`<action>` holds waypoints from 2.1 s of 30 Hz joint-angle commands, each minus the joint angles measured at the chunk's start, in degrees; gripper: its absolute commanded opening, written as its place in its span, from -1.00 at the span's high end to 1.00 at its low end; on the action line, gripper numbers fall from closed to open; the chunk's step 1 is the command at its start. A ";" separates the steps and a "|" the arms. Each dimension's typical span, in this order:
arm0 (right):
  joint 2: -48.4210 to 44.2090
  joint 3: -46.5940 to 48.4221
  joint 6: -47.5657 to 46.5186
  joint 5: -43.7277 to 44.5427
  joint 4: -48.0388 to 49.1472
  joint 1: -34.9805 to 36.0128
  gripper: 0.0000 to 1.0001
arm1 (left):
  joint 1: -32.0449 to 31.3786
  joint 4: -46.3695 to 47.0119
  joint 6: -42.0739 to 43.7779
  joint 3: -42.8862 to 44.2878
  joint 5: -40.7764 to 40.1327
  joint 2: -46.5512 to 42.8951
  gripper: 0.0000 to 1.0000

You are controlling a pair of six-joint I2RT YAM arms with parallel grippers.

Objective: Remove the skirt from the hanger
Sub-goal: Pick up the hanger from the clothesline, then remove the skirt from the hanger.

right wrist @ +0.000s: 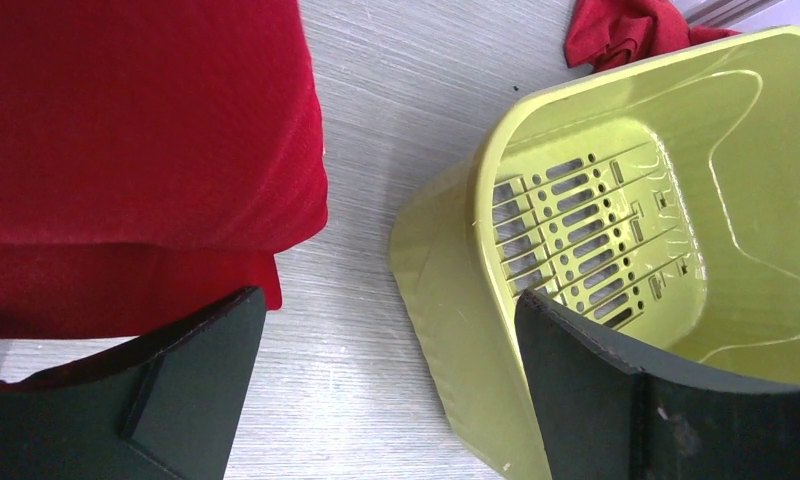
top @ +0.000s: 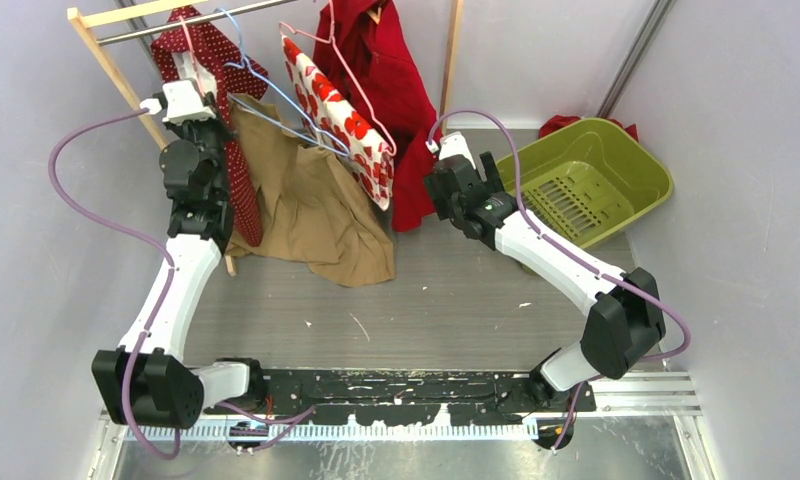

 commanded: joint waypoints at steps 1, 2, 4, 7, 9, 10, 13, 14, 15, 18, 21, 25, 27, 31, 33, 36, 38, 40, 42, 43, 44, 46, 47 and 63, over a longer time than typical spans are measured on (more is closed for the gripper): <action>-0.27 0.50 -0.75 1.13 2.50 0.00 -1.00 | 0.03 1.18 -0.61 -1.03 2.39 -8.25 1.00; -0.14 0.69 -0.71 1.11 2.43 0.00 -1.00 | 0.07 -0.76 -0.66 -1.50 2.39 -9.94 1.00; 0.12 1.12 -0.63 1.21 1.99 0.02 -0.99 | 0.04 -4.99 -1.10 -2.03 2.58 -13.10 1.00; 0.33 2.29 -0.11 1.11 1.13 0.05 -1.00 | 0.03 -10.73 -2.55 -3.41 3.54 -18.38 1.00; 0.20 2.69 -0.01 1.43 0.74 0.05 -1.00 | 0.03 -14.83 -3.06 -4.41 4.15 -21.12 1.00; 0.06 3.12 0.05 1.60 0.25 0.06 -1.00 | 0.02 -16.85 -3.12 -5.02 4.27 -22.56 1.00; -0.93 4.42 0.14 1.40 -1.43 0.05 -1.00 | 0.03 -23.50 -4.02 -6.44 4.58 -26.68 1.00; -1.39 4.89 0.17 1.33 -1.90 0.11 -1.00 | 0.03 -26.21 -4.78 -6.91 4.67 -28.01 1.00; -1.86 5.33 0.21 1.29 -2.41 0.12 -1.00 | -0.01 -28.87 -5.09 -7.49 5.42 -29.87 1.00; -3.14 5.86 0.32 1.29 -2.95 0.04 -1.00 | 0.00 -33.25 -5.33 -9.06 6.70 -32.59 1.00; -4.00 7.01 0.87 0.52 -4.07 0.04 -0.99 | 0.02 -36.02 -5.66 -8.89 6.94 -32.53 1.00; -5.41 11.50 1.22 -5.02 -8.04 0.06 -0.93 | 0.03 -40.40 -8.80 -6.01 12.53 -31.12 1.00; -6.46 14.49 1.73 -10.15 -10.23 0.05 -0.88 | 0.03 -43.81 -10.06 -4.35 16.37 -30.74 1.00; -8.04 20.48 3.72 -23.64 -14.01 0.06 -0.76 | 0.01 -48.96 -12.69 -2.10 24.23 -31.49 1.00; -8.76 22.50 5.29 -32.32 -14.82 0.06 -0.74 | 0.03 -52.67 -13.79 -0.69 29.57 -31.75 1.00; -8.79 24.05 9.46 -41.45 -14.29 0.10 -0.73 | -0.02 -56.74 -14.74 0.80 34.45 -32.38 1.00; -8.35 24.33 11.42 -45.81 -13.41 0.05 -0.70 | 0.03 -57.96 -15.87 0.58 36.43 -33.35 1.00; -7.82 24.36 13.08 -48.93 -12.53 0.16 -0.68 | 0.03 -58.68 -16.97 0.09 38.29 -34.52 1.00; -7.17 24.53 15.02 -51.68 -11.60 0.20 -0.67 | 0.03 -59.36 -17.63 -0.34 39.39 -35.78 1.00; -6.89 24.58 16.10 -52.89 -11.15 0.16 -0.65 | 0.03 -60.05 -17.71 -0.24 39.54 -36.35 1.00; -6.48 24.73 16.95 -54.27 -10.89 0.28 -0.63 | 0.03 -60.73 -17.58 0.00 39.68 -36.91 1.00; -5.80 24.98 18.59 -56.93 -10.25 0.80 -0.62 | 0.03 -62.06 -17.07 0.47 39.76 -38.01 1.00; -5.49 24.90 18.90 -57.49 -10.10 1.30 -0.62 | 0.03 -62.62 -16.59 0.56 39.92 -38.48 1.00; 1.35 32.89 18.18 -50.90 -13.18 14.66 -0.59 | 0.03 -61.70 -16.22 -3.79 42.10 -44.24 1.00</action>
